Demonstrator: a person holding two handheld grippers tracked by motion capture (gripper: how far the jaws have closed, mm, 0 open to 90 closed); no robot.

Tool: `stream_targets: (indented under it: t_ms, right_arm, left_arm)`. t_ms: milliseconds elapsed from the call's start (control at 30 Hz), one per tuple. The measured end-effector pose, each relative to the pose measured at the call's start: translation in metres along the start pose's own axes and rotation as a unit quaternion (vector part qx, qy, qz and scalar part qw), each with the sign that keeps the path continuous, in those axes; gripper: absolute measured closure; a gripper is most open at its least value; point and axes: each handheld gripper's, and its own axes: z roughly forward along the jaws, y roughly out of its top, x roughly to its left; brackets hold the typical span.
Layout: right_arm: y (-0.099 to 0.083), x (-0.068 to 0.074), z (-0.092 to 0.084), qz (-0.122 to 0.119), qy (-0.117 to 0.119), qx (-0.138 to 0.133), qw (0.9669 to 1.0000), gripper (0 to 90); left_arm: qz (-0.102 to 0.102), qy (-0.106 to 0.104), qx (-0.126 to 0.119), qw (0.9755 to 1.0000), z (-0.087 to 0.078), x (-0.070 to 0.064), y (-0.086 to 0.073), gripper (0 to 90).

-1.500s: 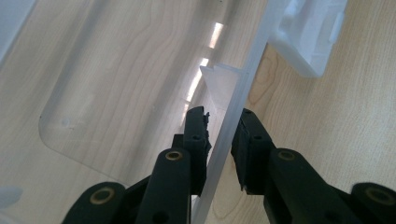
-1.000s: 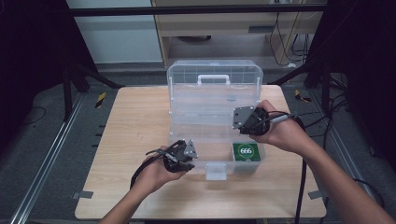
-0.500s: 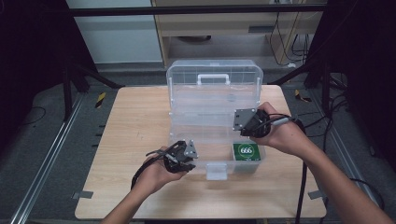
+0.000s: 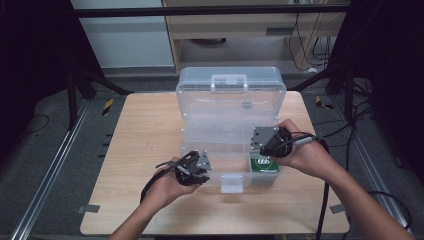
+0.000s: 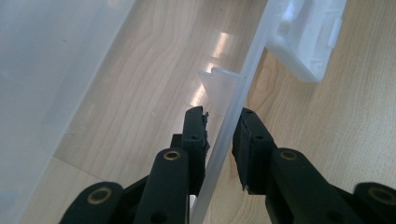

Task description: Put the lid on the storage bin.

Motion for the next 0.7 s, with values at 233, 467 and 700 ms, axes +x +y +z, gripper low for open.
stream_targets:
  t_ms: [233, 467, 700]
  right_arm:
    - [-0.0009, 0.0042, -0.0001, -0.002, -0.002, 0.0, 1.0, 79.8]
    - [-0.001, 0.0071, -0.0001, -0.007, 0.004, 0.003, 1.0, 80.1]
    - [-0.0019, 0.0083, -0.0003, -0.007, 0.004, 0.003, 1.0, 79.7]
  left_arm:
    - [0.003, -0.001, -0.003, 1.0, -0.0001, 0.0005, -0.0009, 74.8]
    - [-0.007, -0.002, -0.007, 0.9999, 0.0003, -0.0006, -0.0016, 74.7]
    - [-0.007, -0.001, -0.008, 0.9999, 0.0004, -0.0009, -0.0017, 74.4]
